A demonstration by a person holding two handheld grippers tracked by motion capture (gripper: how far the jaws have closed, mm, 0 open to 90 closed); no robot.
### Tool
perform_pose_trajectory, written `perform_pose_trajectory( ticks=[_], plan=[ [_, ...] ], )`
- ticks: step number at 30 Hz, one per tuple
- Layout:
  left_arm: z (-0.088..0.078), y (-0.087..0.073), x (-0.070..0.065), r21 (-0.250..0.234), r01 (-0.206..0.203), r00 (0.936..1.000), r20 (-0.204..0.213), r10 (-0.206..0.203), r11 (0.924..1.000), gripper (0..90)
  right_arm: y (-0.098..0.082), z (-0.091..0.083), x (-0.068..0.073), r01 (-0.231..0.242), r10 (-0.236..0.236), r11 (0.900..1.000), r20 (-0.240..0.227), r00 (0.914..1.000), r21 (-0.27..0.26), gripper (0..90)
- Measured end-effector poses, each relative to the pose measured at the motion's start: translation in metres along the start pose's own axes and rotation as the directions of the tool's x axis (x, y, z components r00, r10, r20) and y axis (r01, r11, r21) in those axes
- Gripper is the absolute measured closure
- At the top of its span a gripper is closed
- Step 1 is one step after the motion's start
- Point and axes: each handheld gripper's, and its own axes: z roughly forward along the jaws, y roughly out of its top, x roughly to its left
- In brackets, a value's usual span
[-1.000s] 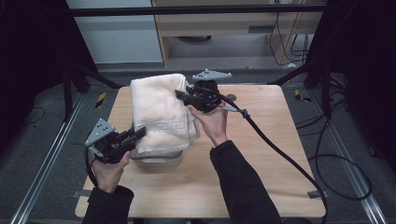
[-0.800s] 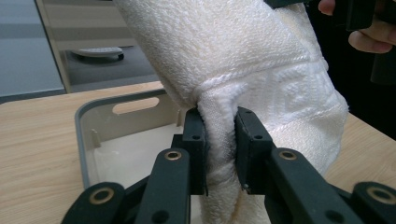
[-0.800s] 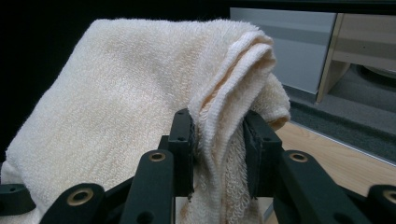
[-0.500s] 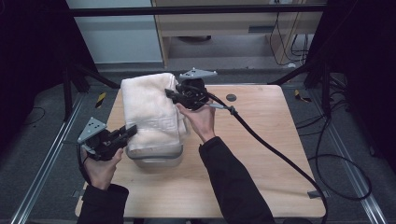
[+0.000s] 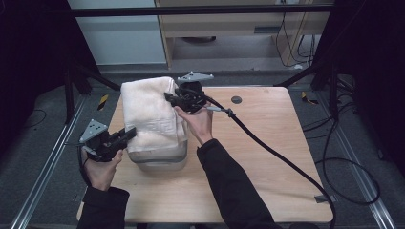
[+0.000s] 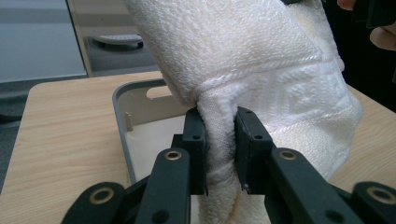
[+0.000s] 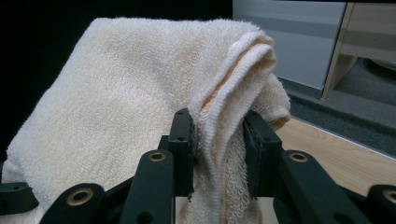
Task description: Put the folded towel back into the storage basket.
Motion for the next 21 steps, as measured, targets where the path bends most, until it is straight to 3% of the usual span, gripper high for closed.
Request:
perform_pose_trajectory(
  ticks=[21],
  plan=[
    [0.019,-0.016,0.015,0.096,0.013,0.9994,-0.032,-0.010,0.9953,75.5,-0.027,0.032,-0.003,-0.022,0.020,0.998,0.041,0.9990,0.060,68.0]
  ],
)
